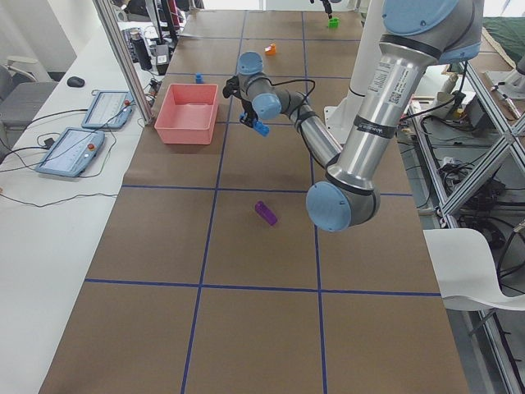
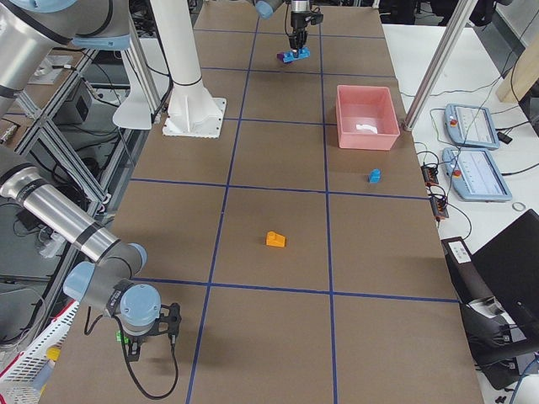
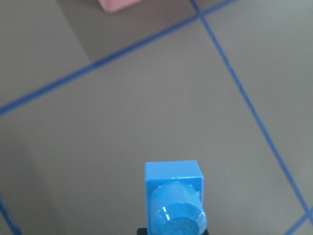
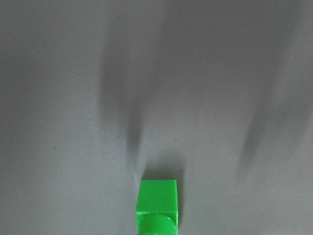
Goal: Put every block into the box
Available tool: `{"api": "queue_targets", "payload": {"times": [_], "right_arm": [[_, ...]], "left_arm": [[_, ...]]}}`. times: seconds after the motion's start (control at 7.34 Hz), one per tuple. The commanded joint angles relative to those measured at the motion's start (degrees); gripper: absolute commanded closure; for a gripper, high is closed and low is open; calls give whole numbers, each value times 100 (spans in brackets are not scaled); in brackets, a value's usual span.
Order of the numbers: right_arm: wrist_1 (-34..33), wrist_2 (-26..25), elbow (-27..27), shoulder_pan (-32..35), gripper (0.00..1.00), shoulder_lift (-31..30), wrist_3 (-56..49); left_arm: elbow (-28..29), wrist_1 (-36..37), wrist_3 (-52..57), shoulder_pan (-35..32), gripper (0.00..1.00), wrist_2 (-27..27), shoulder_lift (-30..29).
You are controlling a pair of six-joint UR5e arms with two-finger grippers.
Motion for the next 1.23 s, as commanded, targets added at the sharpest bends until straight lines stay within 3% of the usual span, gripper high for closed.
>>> {"api": "queue_targets", "payload": {"times": [0.0,0.14,0.41,0.68,0.95,1.09], "right_arm": [[689,342,-591,0,0,-5,48],[655,745,-627,0,0,-5,144],[664,837,-636,0,0,30,399],[655,907,-680,-9,7,74,400],[655,1109,-785,-9,38,74,400],[655,1118,-812,0,81,74,391]], "left_arm": [[1698,37,-183,-390,100,187,-1686],[2220,28,-184,-470,100,207,-2102],[2365,20,-184,-497,100,215,-2176],[3606,-750,-315,-506,100,558,-2727],[4409,-1339,-325,-514,100,759,-3010],[4883,-1647,-386,-497,100,1004,-3247]]}}
